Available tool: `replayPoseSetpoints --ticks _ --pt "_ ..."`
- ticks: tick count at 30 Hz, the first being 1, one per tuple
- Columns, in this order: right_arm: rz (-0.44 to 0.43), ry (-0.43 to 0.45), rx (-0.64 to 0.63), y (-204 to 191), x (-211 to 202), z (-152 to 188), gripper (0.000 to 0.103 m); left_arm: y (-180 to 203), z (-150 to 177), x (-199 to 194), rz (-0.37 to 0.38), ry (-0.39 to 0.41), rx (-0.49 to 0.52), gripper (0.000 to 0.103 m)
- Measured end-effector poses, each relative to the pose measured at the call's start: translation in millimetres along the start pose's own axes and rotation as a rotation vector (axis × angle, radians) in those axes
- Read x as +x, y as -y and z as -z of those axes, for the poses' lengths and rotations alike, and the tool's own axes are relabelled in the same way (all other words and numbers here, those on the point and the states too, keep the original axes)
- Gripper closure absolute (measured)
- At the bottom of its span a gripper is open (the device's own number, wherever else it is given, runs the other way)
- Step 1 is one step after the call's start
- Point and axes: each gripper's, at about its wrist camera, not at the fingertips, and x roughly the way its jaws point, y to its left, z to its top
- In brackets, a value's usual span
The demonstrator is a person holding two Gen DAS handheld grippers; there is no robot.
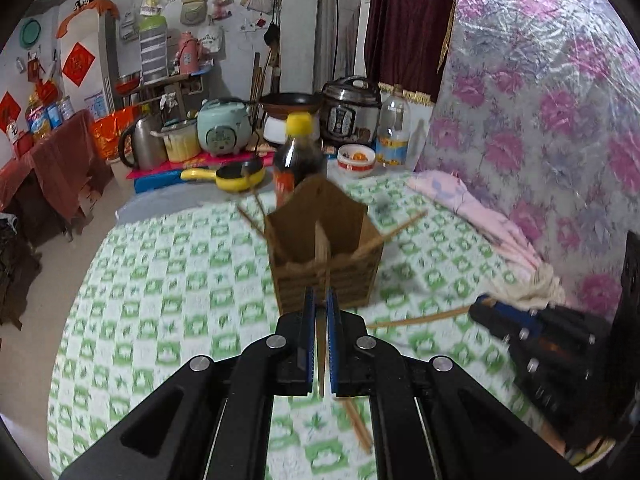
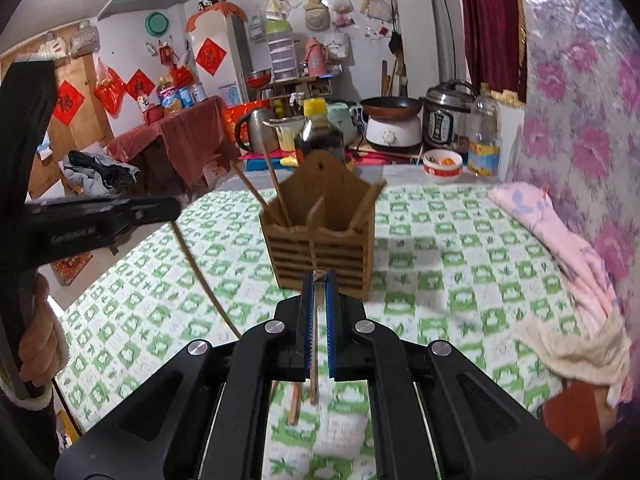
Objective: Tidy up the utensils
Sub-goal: 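Lift both held chopsticks up and insert them into the wooden holder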
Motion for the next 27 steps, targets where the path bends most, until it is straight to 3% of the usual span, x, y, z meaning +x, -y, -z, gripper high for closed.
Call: replayPoseSetpoints --ticks 4,11,15,21,23,24,25,27 --pt "-0.005 0.035 -0.011 -5 -6 -31 0.097 7 -40 -11 -0.002 0.054 0.008 0.097" --pt "0.020 0.113 -0.022 -10 -19 -88 0.097 14 -101 -32 -0.049 0.224 -0.009 0.097" --pt "0.049 0.066 -0.005 -5 11 -94 0.097 5 -100 8 -0.068 0.198 -0.043 0.097" --pt "0.075 -0.067 0.040 7 78 -76 0.095 -21 -72 67 -0.069 0.126 -0.111 0.096" --pt "0.061 -0.065 0.049 7 79 -71 0.092 -26 -64 72 -0.050 0.102 -0.120 0.084" --pt "0.059 -0.044 0.048 5 73 -70 0.092 -28 -60 70 -0.049 0.104 -0.117 0.068" --pt "0.058 -0.031 0.046 3 69 -70 0.092 -29 -56 68 -0.067 0.117 -0.113 0.058" --pt "0.052 0.003 0.042 0 54 -70 0.092 -29 -53 64 -0.087 0.127 -0.103 0.056"
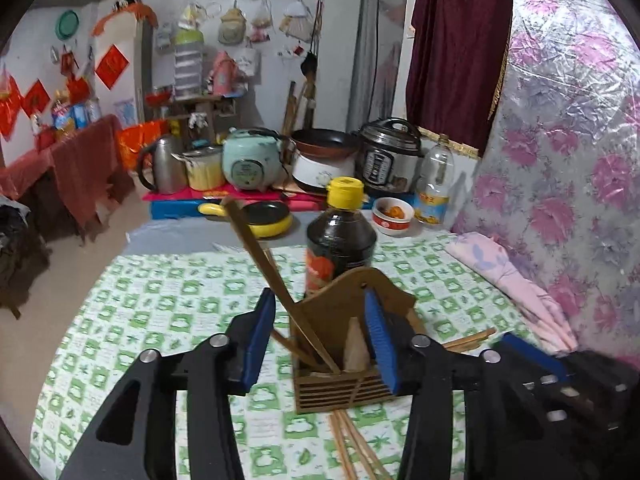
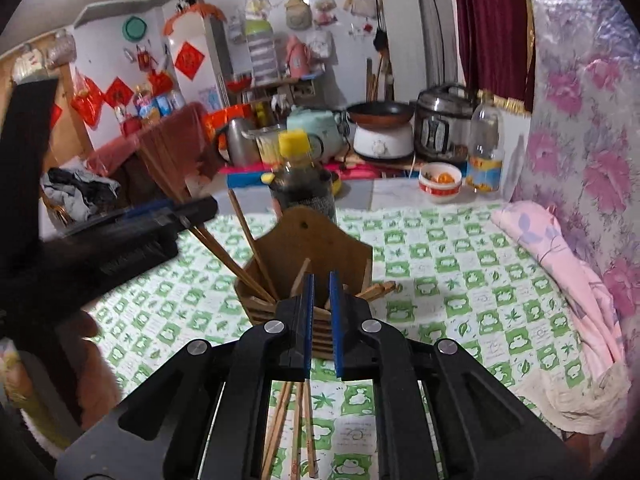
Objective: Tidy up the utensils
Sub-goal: 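Lift both held chopsticks up and insert them into the wooden holder, then open the left gripper releasing its chopstick while the right gripper opens too, then move both open grippers back down toward the chopsticks on the cloth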
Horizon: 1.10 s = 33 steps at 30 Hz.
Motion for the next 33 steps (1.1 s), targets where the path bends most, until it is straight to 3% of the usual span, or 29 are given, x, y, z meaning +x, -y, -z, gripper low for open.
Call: replayPoseSetpoints --ticks 7,8,9,10,19,23,24,25,27,30,33 --pt "-0.021 0.040 -0.015 -5 -32 16 0.089 -7 9 1 -0.011 -0.002 0.003 0.060" --pt "-0.024 0.038 -0.012 -4 -33 19 0.089 -6 11 5 -0.022 -0.001 0.014 0.066" --pt "-0.024 0.037 -0.007 -2 -34 21 0.089 -4 12 10 -0.030 -0.007 0.027 0.082" --pt "-0.023 0.036 -0.003 0 -34 23 0.089 -2 12 17 -0.028 -0.028 0.036 0.093" --pt "-0.024 0.019 0.030 18 -31 36 0.089 10 5 42 -0.071 0.005 0.034 0.096" --pt "-0.035 0.002 0.048 25 -25 45 0.089 8 12 56 -0.038 -0.057 0.008 0.094" --pt "-0.035 -0.004 0.055 27 -23 49 0.089 7 15 57 -0.033 -0.076 0.006 0.082" --pt "-0.036 -0.009 0.058 28 -22 52 0.089 5 19 56 -0.027 -0.093 0.006 0.053" --pt "-0.043 -0.033 0.065 31 -18 62 0.087 0 30 44 -0.041 -0.064 0.002 0.028" --pt "-0.055 -0.069 0.071 33 -12 80 0.084 -7 46 29 -0.026 -0.068 0.016 0.024" --pt "-0.059 -0.107 0.082 35 -6 101 0.074 -18 76 18 0.002 -0.116 0.005 0.015"
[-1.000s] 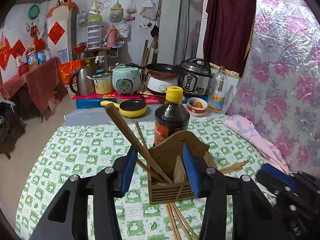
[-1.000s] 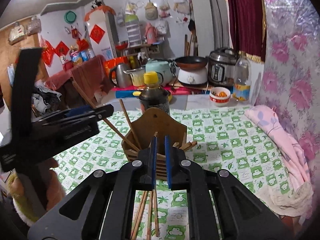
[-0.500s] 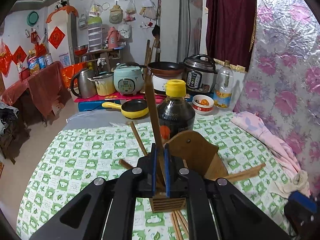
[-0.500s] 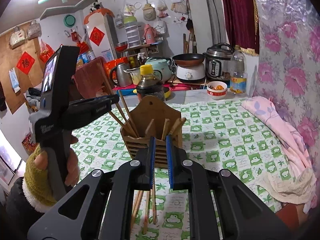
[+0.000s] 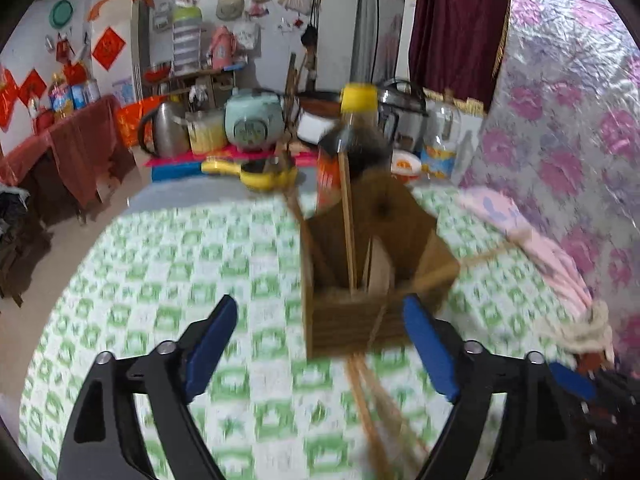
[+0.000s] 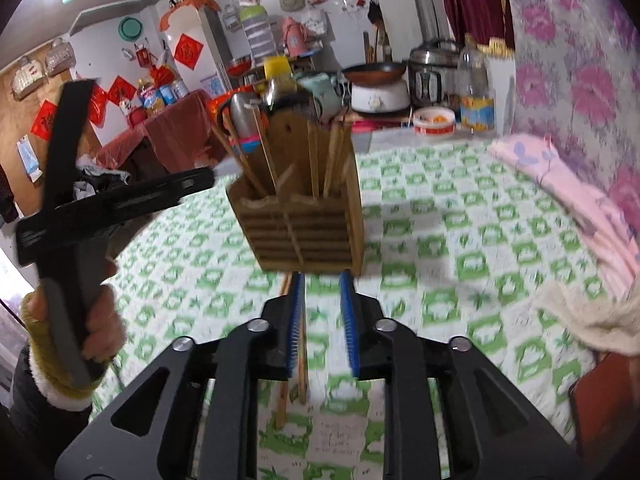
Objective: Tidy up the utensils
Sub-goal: 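Move both open grippers back down toward the chopsticks on the cloth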
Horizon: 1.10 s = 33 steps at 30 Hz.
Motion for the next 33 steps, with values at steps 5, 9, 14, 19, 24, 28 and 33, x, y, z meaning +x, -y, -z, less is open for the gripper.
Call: replayPoseSetpoints --ticks 5,9,14,19,24,28,33 --pt "0.004 -0.059 0.045 13 22 34 0.041 -17 70 7 0.044 -0.145 -0.024 0.012" --pt "0.026 -0.154 0.084 23 46 55 0.041 -15 108 23 0.104 -0.288 -0.024 0.012" --pt "0.035 -0.174 0.070 22 55 59 0.035 5 124 28 0.131 -0.337 0.054 0.012" --pt "0.041 -0.174 0.134 36 54 57 0.033 18 136 39 0.143 -0.393 0.110 0.012" --pt "0.033 -0.178 0.178 44 55 56 0.030 19 139 45 0.143 -0.417 0.116 0.012" --pt "0.035 -0.179 0.177 44 56 56 0.029 19 140 50 0.120 -0.429 0.121 0.012" --pt "0.038 -0.181 0.182 45 56 56 0.029 3 135 54 0.070 -0.434 0.072 0.009"
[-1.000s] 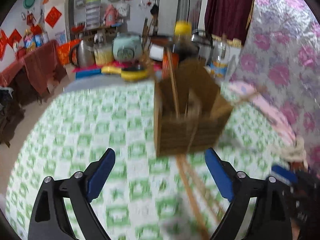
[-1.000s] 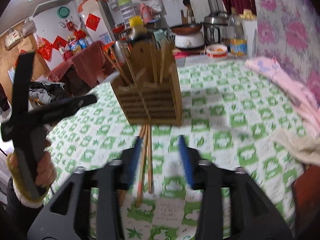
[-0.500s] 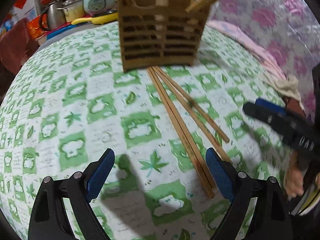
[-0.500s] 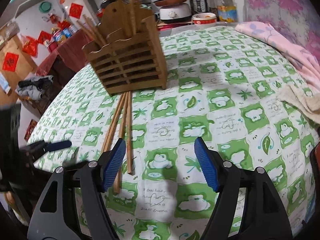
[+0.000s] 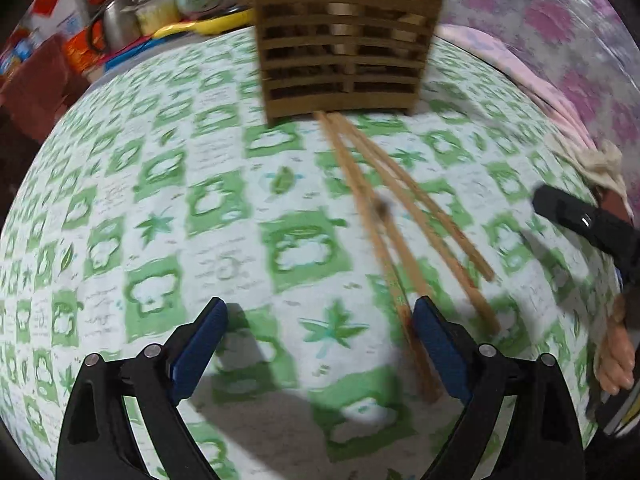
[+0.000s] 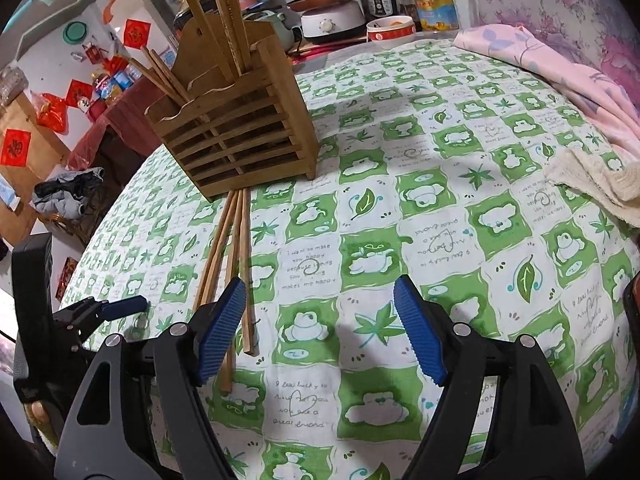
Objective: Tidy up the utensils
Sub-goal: 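Move both open grippers back down toward the chopsticks on the cloth, then close the left gripper on a chopstick while the right gripper grasps another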
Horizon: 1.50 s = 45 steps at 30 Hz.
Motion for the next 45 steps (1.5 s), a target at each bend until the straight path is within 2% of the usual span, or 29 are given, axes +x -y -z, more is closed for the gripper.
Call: replayPoseSetpoints --ticks 2,6,11,13,17,20,27,31,38,41,42,43,44,45 --pt "-0.002 0.003 0.002 0 0 0 0.029 -13 -2 -2 -0.041 0.010 -0.047 0.010" --pt "-0.010 0.007 -0.004 -1 -2 0 0.029 -27 -2 -8 0.000 0.017 -0.096 0.010" --pt "-0.013 0.017 -0.027 -5 -3 1 0.029 -11 2 -16 0.039 0.044 -0.024 0.010" --pt "-0.010 0.019 -0.046 -8 -4 2 0.031 3 5 -12 0.026 0.030 0.033 0.010" --pt "-0.020 0.003 -0.102 -18 -1 6 0.063 22 11 -6 -0.009 0.020 0.105 0.015" --pt "-0.020 -0.026 -0.149 -27 4 11 0.075 25 14 -6 -0.036 0.025 0.120 0.020" --pt "-0.011 -0.055 -0.295 -50 2 36 0.076 2 26 -16 -0.048 0.028 0.050 0.023" --pt "0.047 -0.087 -0.399 -68 12 52 0.076 1 29 -17 -0.055 0.030 0.051 0.021" --pt "0.039 -0.099 -0.386 -68 18 47 0.077 5 29 -16 -0.069 0.034 0.063 0.019" --pt "0.032 -0.100 -0.385 -71 24 42 0.083 9 31 -17 -0.084 0.043 0.077 0.019" --pt "0.029 -0.101 -0.382 -71 25 41 0.086 11 31 -17 -0.090 0.047 0.081 0.020" --pt "0.022 -0.102 -0.380 -71 24 42 0.096 13 33 -18 -0.093 0.054 0.090 0.026" --pt "0.012 -0.104 -0.379 -71 23 43 0.096 15 35 -20 -0.091 0.061 0.102 0.030" --pt "0.014 -0.104 -0.380 -71 22 44 0.096 18 37 -22 -0.089 0.069 0.119 0.040"
